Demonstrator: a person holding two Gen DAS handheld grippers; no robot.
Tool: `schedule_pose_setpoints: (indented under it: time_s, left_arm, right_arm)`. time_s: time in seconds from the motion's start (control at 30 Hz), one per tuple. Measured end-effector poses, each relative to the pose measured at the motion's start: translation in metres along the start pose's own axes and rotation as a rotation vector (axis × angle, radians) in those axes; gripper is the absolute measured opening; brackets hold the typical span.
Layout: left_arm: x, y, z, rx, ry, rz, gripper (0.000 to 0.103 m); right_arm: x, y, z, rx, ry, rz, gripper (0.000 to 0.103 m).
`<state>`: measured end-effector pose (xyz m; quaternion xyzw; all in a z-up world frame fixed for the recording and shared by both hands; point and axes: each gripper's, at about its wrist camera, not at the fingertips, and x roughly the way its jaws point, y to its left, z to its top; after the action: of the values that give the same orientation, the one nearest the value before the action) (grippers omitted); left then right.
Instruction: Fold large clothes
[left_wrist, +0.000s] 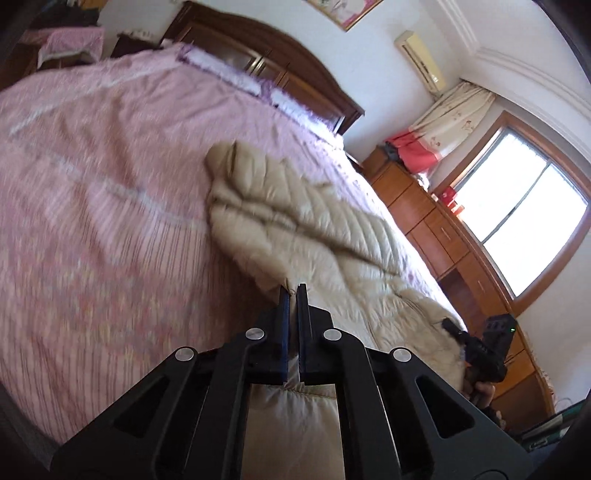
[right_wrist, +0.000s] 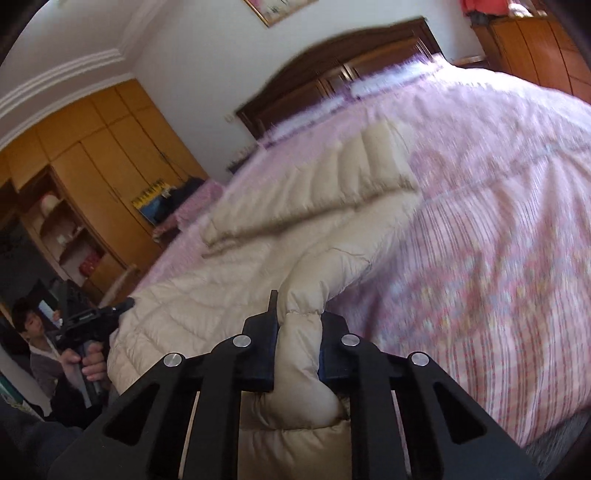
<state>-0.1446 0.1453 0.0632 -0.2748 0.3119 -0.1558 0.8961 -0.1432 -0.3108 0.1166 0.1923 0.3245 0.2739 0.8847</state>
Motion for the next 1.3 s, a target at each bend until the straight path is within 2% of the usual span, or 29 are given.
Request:
schedule_pose_setpoints:
  time_s: [0.17,0.37,0.4,0.47,0.53,0.67,0.93,1.1,1.2,1.3]
  left_arm:
    - [0.016,-0.012,0.042,0.014,-0.063,-0.006,0.004]
    - [0.036,-0.019,0.09,0.03,-0.13,0.024,0.004]
    - [0.039,-0.018,0.095,0.027,-0.14,0.037,0.004]
    - [0.053,-0.014,0.104,0.043,-0.168,0.12,0.004]
    - [0.072,-0.009,0.111,0.037,-0.167,0.169,0.004]
    - [0.112,0.002,0.126,0.044,-0.138,0.257,0.004]
    - [0.184,0.013,0.176,0.052,-0.07,0.325,0.004]
    - [0.231,0.018,0.186,0.121,-0.013,0.406,0.005]
    - [0.254,0.023,0.182,0.145,0.054,0.473,0.008]
    - [0.247,0.023,0.178,0.125,0.037,0.462,0.009]
  right_arm:
    - [0.001,0.002,0.044,0.005,-0.106,0.061,0.016]
    - [0.018,0.0,0.096,0.03,-0.178,0.068,0.016]
    - [0.023,-0.003,0.103,0.045,-0.185,0.063,0.016]
    - [0.033,-0.009,0.116,0.066,-0.196,0.029,0.016]
    - [0.047,-0.014,0.127,0.07,-0.204,-0.019,0.015]
    - [0.082,-0.03,0.142,0.111,-0.177,-0.1,0.015]
    - [0.136,-0.062,0.177,0.145,-0.112,-0.194,0.015]
    - [0.175,-0.085,0.187,0.178,-0.049,-0.255,0.015]
    - [0.191,-0.091,0.188,0.183,-0.016,-0.298,0.016]
    - [0.199,-0.079,0.189,0.123,0.021,-0.358,0.023]
